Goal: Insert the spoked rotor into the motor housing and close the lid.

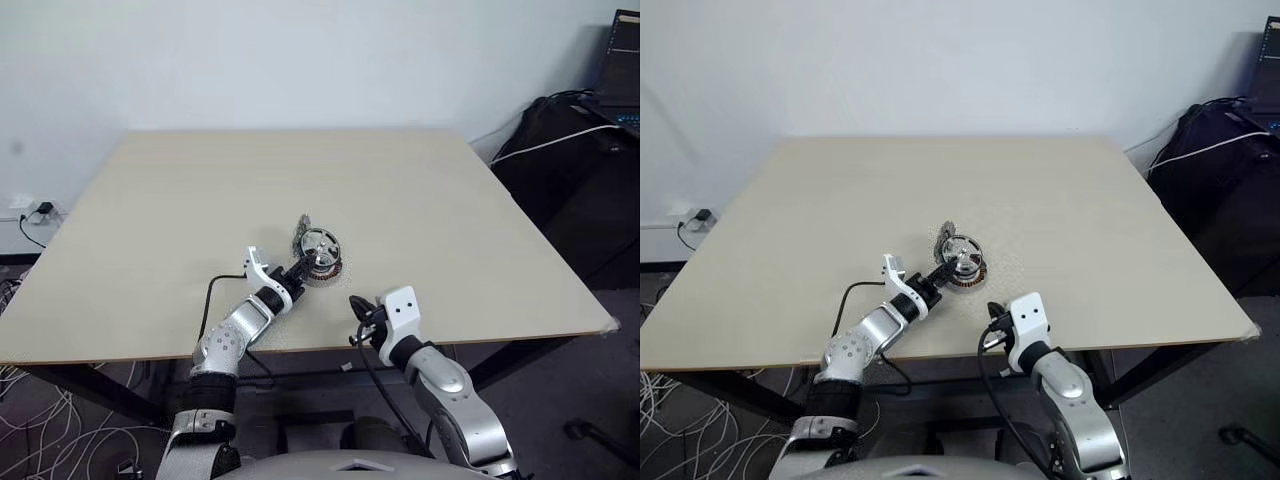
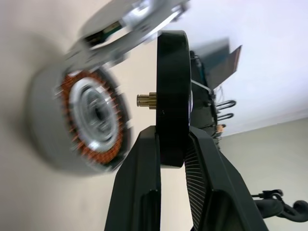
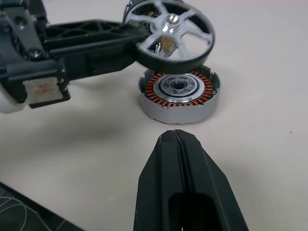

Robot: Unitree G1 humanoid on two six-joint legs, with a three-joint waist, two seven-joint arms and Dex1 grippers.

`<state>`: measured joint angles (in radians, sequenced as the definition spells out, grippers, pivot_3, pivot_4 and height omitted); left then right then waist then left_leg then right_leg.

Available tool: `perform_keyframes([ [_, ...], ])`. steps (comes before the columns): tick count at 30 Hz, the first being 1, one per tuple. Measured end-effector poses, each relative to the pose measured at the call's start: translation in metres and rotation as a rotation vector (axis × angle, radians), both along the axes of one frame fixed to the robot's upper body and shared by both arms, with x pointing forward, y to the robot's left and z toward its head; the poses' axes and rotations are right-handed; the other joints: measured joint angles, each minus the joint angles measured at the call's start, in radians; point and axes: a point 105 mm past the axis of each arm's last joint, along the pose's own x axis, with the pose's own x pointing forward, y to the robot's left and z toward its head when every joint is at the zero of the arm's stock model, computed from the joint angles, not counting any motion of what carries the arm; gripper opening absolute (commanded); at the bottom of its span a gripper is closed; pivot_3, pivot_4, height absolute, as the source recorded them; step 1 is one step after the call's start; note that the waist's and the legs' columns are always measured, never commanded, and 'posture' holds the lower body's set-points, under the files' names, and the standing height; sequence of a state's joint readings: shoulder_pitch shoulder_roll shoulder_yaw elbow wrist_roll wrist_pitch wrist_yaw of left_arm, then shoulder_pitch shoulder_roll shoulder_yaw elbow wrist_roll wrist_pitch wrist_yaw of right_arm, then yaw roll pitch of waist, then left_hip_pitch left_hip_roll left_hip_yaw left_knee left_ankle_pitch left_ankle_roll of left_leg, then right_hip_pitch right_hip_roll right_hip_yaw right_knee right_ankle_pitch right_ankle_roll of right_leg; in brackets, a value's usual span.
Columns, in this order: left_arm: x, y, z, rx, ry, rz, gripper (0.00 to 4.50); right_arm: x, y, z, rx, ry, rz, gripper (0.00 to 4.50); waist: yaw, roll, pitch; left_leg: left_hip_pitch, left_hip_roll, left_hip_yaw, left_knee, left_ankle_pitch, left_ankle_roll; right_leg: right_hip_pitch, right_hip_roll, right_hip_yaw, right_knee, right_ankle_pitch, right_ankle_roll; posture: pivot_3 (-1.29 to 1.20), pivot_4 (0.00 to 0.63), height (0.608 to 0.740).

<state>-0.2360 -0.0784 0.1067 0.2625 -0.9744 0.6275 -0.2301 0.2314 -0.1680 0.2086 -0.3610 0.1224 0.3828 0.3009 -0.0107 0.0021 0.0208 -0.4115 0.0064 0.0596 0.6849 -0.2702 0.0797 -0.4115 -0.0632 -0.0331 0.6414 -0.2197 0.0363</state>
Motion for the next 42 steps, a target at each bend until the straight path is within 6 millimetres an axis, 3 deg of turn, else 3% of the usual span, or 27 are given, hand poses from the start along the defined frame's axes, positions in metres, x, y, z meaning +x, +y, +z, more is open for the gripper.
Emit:
perform_keyframes([
  [12, -0.002, -0.014, -0.013, -0.014, 0.052, -0.049, 0.38, -0.002, -0.002, -0.003, -0.009, 0.009, -0.004, 0.0, 0.002, 0.0, 0.0, 0.0, 0.0, 0.0, 0.001, 0.0, 0.0, 0.0, 0.0, 0.0, 0.0, 0.0, 0.0, 0.0, 0.0, 0.74],
  [21, 0.013, -0.035, 0.013, -0.066, -0.02, -0.074, 0.38, -0.002, -0.003, -0.003, -0.012, 0.008, -0.015, 0.0, 0.001, -0.001, 0.0, 0.0, 0.0, 0.0, 0.001, 0.0, 0.0, 0.001, 0.0, 0.0, 0.0, 0.0, 0.001, 0.0, 0.0, 0.74],
  [42, 0.017, -0.015, -0.006, -0.019, 0.028, 0.008, 0.38, -0.002, -0.003, -0.002, -0.013, 0.007, -0.018, 0.0, 0.002, -0.001, 0.001, 0.0, 0.0, 0.0, 0.001, 0.0, 0.001, 0.001, 0.001, 0.0, 0.0, 0.001, 0.001, 0.0, 0.0, 0.74],
])
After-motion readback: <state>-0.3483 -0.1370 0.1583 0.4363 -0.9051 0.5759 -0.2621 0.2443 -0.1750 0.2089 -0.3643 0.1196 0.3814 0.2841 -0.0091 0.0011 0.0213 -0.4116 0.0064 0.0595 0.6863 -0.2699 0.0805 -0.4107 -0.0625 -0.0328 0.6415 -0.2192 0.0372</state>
